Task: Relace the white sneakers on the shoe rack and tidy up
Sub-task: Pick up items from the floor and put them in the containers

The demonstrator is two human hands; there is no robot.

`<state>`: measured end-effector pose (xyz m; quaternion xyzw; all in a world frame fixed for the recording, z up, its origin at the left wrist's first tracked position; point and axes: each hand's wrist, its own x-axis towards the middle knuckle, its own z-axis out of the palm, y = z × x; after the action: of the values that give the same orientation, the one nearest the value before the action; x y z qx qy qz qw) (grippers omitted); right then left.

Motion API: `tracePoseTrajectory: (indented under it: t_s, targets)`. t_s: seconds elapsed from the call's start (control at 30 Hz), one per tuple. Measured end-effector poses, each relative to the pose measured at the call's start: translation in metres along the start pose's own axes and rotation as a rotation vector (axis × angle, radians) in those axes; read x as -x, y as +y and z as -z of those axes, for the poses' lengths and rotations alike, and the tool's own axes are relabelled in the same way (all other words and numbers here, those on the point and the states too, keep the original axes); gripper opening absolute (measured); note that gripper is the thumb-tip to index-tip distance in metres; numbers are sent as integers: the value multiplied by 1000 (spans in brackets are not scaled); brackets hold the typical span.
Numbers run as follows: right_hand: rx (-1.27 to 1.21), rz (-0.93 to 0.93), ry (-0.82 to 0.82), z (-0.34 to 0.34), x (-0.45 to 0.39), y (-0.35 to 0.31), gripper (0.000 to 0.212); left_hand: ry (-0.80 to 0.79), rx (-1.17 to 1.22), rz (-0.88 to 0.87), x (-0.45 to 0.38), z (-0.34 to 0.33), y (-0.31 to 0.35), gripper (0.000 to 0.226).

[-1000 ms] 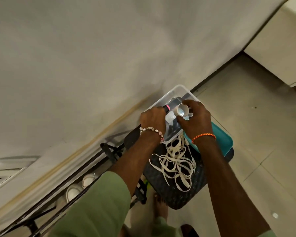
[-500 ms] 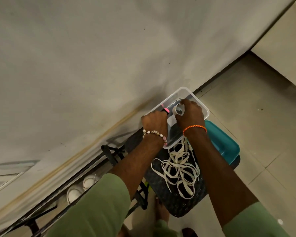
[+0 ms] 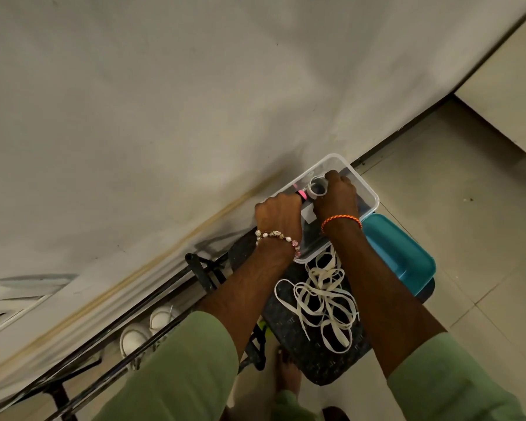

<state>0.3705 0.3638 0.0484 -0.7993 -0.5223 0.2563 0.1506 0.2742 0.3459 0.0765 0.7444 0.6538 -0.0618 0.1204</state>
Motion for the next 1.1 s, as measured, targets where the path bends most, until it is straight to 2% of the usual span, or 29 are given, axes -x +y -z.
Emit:
tracePoseTrajectory:
  t_s: [0.13, 0.23, 0.33, 0.43, 0.53, 0.67, 0.8, 1.0, 1.1]
  targets:
    - [1, 23, 67, 1, 4, 0, 40, 40, -4, -35, 7, 0, 0, 23]
    - [-22, 37, 130, 3, 11, 0, 36, 194, 34, -72, 16, -1, -7, 19]
    - [-104, 51, 254, 9, 25, -1, 24, 437, 230, -39, 31, -15, -22, 12]
    - [-180, 114, 424, 11, 45, 0, 11, 544, 406, 37, 62, -19, -37, 22]
    - [-227, 219, 461, 3, 78, -10, 10, 615, 505, 125, 104, -27, -56, 23]
    - [-267, 435, 340, -15, 133, -32, 17, 653, 461, 217, 168, -48, -85, 24]
    - [-215, 632, 227, -38, 190, -57, 14, 678, 449, 409, 218, -60, -116, 26]
    - [-43, 930, -109, -97, 290, -93, 21, 757, 419, 591, 305, -78, -173, 17]
    - [101, 1079, -263, -131, 337, -106, 27, 714, 455, 752, 354, -101, -204, 18]
